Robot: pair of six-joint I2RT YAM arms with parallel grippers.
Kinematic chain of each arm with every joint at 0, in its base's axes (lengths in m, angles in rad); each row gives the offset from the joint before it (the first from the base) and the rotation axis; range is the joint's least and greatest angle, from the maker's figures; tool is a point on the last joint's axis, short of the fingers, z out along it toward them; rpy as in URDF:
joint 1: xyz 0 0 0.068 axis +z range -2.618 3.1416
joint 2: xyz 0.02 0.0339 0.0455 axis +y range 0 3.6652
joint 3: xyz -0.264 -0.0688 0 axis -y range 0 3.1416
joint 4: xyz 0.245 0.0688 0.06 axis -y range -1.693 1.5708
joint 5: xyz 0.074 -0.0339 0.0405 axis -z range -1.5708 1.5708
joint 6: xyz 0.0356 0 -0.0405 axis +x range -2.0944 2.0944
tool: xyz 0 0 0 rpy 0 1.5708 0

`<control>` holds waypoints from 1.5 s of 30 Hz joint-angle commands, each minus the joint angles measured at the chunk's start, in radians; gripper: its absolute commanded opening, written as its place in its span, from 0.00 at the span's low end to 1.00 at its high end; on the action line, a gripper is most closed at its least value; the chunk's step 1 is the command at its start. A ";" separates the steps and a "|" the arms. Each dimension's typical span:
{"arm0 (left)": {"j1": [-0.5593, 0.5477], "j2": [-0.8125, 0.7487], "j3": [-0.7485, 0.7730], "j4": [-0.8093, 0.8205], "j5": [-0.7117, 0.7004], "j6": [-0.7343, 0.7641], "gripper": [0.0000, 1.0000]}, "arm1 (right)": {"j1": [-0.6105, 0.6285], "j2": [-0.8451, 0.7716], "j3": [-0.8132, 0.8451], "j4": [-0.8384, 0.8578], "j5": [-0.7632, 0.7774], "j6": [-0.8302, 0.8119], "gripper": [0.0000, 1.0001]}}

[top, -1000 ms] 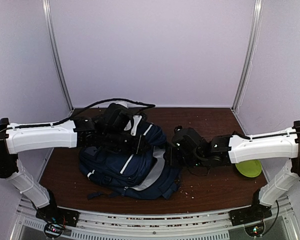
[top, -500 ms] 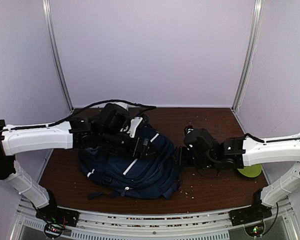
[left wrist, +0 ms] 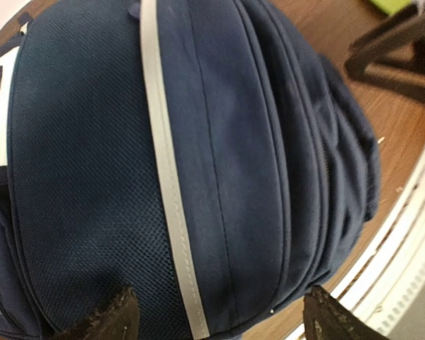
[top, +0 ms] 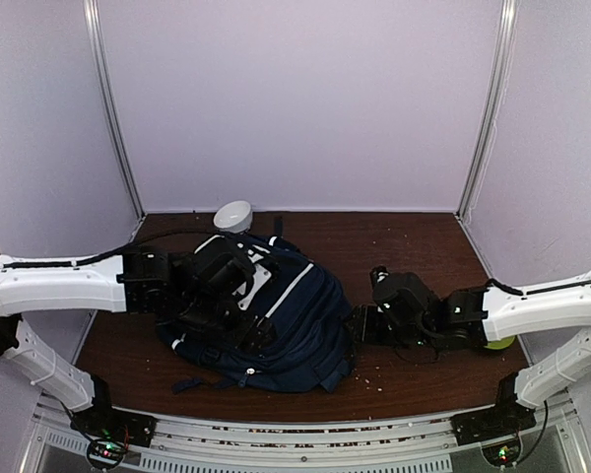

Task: Pack the student bag
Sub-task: Place the personal item in the student bag, then adjust the student bag at the center of the board.

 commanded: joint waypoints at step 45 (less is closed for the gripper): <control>0.111 0.001 0.178 0.076 -0.266 0.100 0.00 | -0.068 -0.091 0.010 0.066 0.016 0.005 0.54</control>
